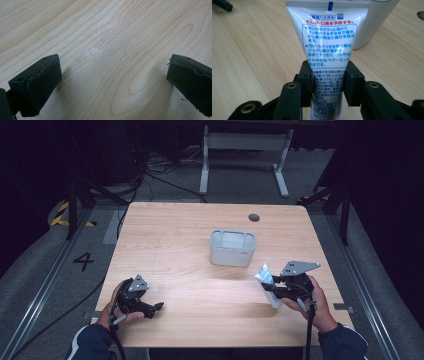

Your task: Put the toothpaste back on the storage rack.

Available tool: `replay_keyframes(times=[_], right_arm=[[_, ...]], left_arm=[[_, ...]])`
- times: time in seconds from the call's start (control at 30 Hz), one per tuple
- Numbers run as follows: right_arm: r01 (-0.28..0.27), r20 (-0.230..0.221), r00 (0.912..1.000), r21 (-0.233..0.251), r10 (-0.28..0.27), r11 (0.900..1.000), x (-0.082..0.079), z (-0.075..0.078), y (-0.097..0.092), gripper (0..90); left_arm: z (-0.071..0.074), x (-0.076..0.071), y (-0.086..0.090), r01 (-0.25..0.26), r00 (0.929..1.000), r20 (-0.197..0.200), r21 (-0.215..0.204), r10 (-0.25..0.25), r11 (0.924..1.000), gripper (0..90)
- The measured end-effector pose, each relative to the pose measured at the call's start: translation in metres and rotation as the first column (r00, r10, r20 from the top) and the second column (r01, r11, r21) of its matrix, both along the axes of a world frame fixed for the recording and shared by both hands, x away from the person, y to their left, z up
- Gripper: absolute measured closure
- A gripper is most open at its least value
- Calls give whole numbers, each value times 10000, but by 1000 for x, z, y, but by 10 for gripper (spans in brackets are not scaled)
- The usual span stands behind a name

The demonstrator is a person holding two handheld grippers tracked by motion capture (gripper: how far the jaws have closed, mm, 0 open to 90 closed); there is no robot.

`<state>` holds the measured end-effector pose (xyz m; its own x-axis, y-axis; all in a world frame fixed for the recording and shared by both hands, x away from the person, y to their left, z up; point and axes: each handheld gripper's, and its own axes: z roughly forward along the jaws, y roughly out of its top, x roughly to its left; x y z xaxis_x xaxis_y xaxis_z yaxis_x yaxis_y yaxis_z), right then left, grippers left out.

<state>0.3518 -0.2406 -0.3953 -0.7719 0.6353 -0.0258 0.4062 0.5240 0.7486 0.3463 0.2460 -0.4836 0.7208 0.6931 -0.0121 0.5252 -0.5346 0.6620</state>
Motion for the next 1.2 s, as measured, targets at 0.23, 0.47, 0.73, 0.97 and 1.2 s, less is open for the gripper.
replay_keyframes(times=[0.23, 0.47, 0.73, 0.97, 1.2], right_arm=[[200, 350, 9992, 158, -205, 9997, 0, 6, -1, 648], [205, 768, 9967, 509, -244, 9985, 0, 15, -2, 648], [13, 1108, 9938, 1025, -127, 9947, 0, 27, -5, 647], [23, 1382, 9902, 1229, -194, 9924, 4, 36, -5, 647], [-106, 1609, 9869, 1283, -102, 9917, 7, 43, 0, 645]], left_arm=[[0, 0, 0, 0, 10000, 2, 2, 0, 10000, 2], [0, 0, 0, 0, 10000, 2, 2, 0, 10000, 2], [0, 0, 0, 2, 10000, 1, 4, -2, 10000, 2], [0, 0, 0, 1, 10000, 1, 0, -1, 10000, 2], [0, 0, 0, -1, 10000, 2, 2, 1, 10000, 2]])
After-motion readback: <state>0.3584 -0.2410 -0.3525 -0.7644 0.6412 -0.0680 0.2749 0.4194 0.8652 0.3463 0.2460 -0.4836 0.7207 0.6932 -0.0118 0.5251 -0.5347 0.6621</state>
